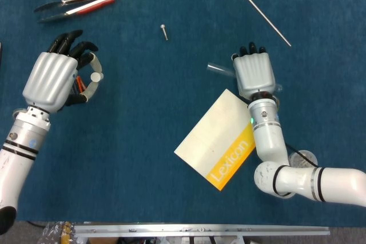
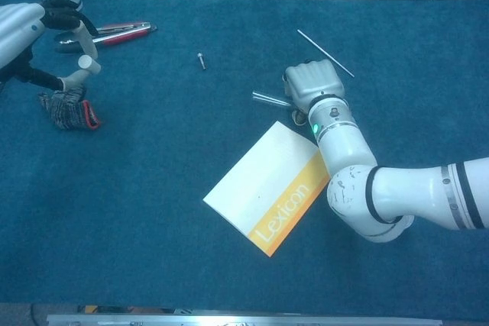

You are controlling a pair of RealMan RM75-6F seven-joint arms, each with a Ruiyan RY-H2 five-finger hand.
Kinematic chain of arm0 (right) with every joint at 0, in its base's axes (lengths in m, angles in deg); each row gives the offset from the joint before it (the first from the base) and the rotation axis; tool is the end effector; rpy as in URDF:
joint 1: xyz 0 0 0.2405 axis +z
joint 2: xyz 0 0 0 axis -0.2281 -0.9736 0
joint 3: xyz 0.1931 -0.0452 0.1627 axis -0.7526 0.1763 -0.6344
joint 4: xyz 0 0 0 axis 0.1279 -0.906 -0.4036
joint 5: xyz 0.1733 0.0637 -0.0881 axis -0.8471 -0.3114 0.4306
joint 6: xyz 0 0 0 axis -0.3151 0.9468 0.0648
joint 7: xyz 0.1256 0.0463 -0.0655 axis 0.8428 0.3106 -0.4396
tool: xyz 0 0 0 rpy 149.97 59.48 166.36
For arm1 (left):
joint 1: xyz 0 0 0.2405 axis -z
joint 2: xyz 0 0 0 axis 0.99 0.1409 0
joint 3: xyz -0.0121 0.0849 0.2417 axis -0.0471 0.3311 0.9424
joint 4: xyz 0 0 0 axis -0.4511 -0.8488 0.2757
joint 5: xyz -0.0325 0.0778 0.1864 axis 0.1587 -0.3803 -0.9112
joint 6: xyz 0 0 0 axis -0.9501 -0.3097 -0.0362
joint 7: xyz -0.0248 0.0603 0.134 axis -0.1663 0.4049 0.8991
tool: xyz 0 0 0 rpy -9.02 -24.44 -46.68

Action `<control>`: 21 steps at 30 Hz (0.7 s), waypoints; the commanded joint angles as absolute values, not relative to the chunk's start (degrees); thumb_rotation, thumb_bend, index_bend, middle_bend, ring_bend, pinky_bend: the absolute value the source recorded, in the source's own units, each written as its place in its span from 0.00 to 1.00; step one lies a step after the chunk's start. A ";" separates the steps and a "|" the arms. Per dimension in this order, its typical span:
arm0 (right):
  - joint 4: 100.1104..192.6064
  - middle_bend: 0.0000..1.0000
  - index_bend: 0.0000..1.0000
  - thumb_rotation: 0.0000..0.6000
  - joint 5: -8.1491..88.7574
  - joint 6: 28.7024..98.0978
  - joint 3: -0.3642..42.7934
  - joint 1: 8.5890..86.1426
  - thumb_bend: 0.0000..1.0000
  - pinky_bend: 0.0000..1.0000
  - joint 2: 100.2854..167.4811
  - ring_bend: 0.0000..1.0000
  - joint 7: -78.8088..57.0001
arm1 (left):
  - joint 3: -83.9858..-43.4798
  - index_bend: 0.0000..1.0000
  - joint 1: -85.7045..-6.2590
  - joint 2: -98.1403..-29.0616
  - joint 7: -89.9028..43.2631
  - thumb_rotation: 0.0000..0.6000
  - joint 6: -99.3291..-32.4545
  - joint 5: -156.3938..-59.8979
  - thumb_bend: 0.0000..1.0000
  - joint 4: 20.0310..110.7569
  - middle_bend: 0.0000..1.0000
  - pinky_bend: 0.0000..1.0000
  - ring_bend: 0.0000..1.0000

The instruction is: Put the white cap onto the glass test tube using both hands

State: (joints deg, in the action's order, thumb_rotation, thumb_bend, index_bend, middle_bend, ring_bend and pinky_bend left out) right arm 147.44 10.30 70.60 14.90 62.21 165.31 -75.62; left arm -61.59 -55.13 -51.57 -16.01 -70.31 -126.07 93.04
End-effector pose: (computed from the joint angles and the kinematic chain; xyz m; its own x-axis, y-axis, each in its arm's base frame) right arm -0.1072 -0.3283 -0.1084 0.6544 -0.3200 0.6851 -0.7460 -0.1259 0.6539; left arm -0.1966 0.2817 0.0867 0.3166 0.1537 0.9360 0.9146 -0.3112 -0.2583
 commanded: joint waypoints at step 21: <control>147.91 0.25 0.46 1.00 11.24 70.46 15.67 62.27 0.41 0.25 165.07 0.13 -75.97 | -61.42 0.55 -55.18 -51.66 -16.00 1.00 -70.23 -126.71 0.38 93.16 0.28 0.09 0.09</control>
State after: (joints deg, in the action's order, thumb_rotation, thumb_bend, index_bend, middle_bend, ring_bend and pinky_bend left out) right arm 147.89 11.22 70.43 15.65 62.27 165.07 -75.98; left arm -61.43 -55.17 -51.66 -16.00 -70.22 -126.70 93.16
